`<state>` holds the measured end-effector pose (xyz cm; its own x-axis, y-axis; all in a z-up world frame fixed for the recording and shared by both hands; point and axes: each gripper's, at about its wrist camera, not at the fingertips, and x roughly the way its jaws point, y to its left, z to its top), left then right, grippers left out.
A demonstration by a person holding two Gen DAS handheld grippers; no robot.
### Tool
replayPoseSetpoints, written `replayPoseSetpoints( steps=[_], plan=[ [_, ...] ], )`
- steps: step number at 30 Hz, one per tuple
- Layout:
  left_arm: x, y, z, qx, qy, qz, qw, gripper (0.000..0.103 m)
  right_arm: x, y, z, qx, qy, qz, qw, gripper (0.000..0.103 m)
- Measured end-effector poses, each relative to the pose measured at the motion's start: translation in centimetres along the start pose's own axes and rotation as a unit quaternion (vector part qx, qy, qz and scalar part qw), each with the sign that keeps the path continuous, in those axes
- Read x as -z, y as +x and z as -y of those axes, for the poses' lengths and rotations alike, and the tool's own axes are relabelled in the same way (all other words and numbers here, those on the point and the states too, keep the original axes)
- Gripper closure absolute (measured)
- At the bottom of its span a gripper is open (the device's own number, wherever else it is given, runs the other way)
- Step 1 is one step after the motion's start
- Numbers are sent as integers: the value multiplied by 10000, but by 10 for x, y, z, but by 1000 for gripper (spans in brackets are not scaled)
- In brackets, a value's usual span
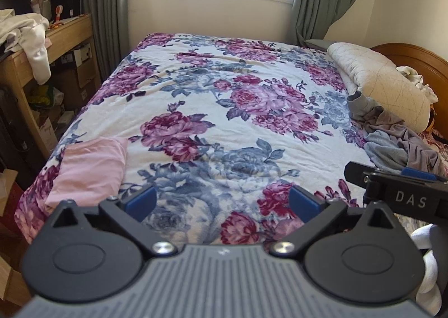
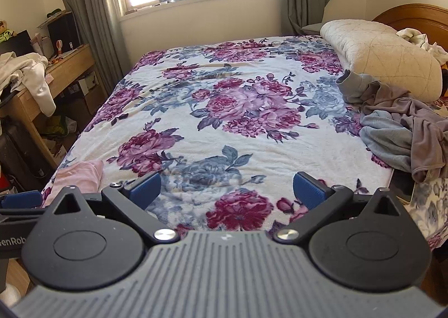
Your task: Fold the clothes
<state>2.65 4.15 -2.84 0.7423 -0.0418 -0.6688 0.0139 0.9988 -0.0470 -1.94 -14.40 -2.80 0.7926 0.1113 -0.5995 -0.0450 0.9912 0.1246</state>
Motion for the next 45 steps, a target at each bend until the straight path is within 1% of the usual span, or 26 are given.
replayPoseSetpoints(
  steps=[3,8,11,24,29,33,45],
  plan=[
    [1,-4,-1,-172,-14,-17,9998,1,2,1,-3,0,-97,-132,9999,0],
    [2,-15,0,-288,68,-26,9996,1,4,-8,-9,-61,-196,-150,9997,0],
    [5,-22,3,-462,145,22,9988,1,6,-13,-10,-143,-224,-146,9995,0],
    [16,-29,-16,-733,-46,-189,9971,1,15,-5,-38,-420,-528,-423,9968,0],
    [19,-37,-19,-786,-37,-104,9968,1,14,-5,-48,-548,-651,-479,9952,0],
    [20,-38,-21,-752,-89,-106,9971,1,14,-7,-51,-599,-698,-474,9946,0],
    [20,-36,-19,-726,-67,-103,9973,1,14,-4,-46,-564,-630,-475,9953,0]
  ],
)
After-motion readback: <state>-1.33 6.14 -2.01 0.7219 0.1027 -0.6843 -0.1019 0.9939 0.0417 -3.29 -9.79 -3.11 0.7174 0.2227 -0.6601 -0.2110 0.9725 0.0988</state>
